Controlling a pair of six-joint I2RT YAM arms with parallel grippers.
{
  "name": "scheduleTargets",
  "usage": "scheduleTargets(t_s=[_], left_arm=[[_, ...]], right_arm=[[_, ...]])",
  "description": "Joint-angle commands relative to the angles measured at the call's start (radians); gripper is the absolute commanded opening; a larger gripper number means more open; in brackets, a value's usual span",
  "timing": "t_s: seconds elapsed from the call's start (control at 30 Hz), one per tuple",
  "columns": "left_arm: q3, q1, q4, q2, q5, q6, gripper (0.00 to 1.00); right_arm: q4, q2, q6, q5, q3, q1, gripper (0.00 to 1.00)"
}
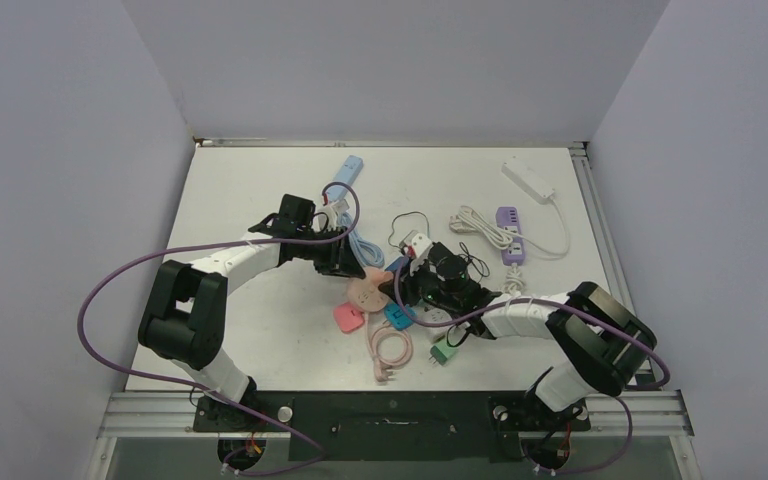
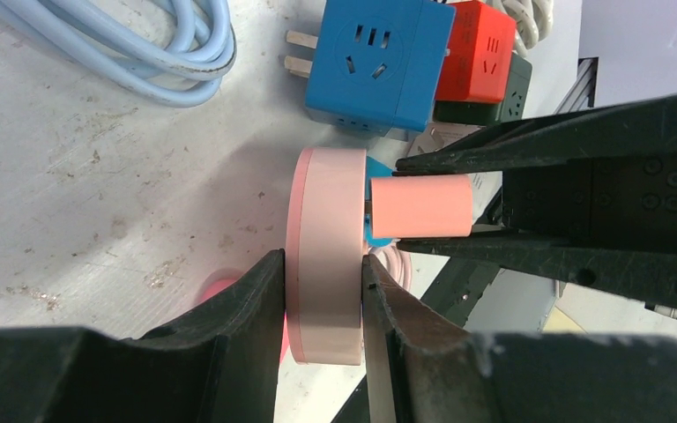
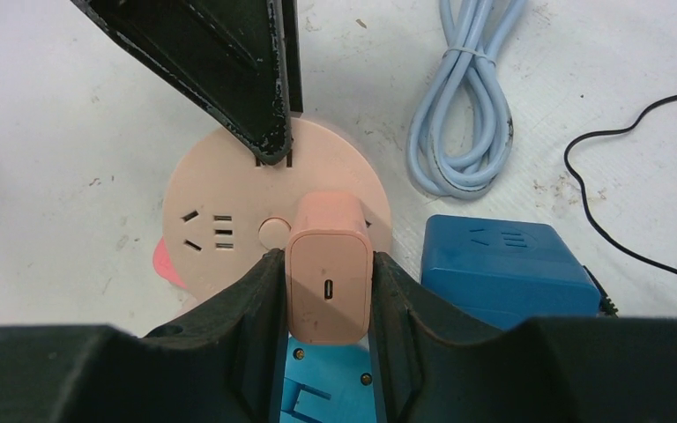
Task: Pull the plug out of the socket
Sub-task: Remove the plug from the socket.
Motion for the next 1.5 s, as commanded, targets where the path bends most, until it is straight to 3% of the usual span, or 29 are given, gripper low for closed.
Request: scheduleTargets(t_s=[0.0,0.27,0.73,0.97,1.47], left_arm=[[0.019,0.029,0.015,-0.024,-0.078,0.017,0.0],[0.02,0.029,0.016,-0.025,-0.078,0.017,0.0],[0.021,0.029,0.015,-0.025,-0.077,0.017,0.0],[0.02,0.029,0.014,-0.025,-0.08,0.019,0.0],[0.019,0.019,0.005,-0.05,-0.121,0.041,0.0]], right_arm=[[0.15,-0.002,0.101,-0.136,-0.017,-0.091,0.05],[0.158,-0.002,0.1,-0.141,-0.023,-0.097,0.05],[0.026,-0.036,-0.071,0.066,0.015,0.063,0.05],[0.029,-0.052,-0.079,0.098,0.006,0.077,0.05],[0.261,0.007,0.149,-0.234,-0.053,-0.131,0.05]])
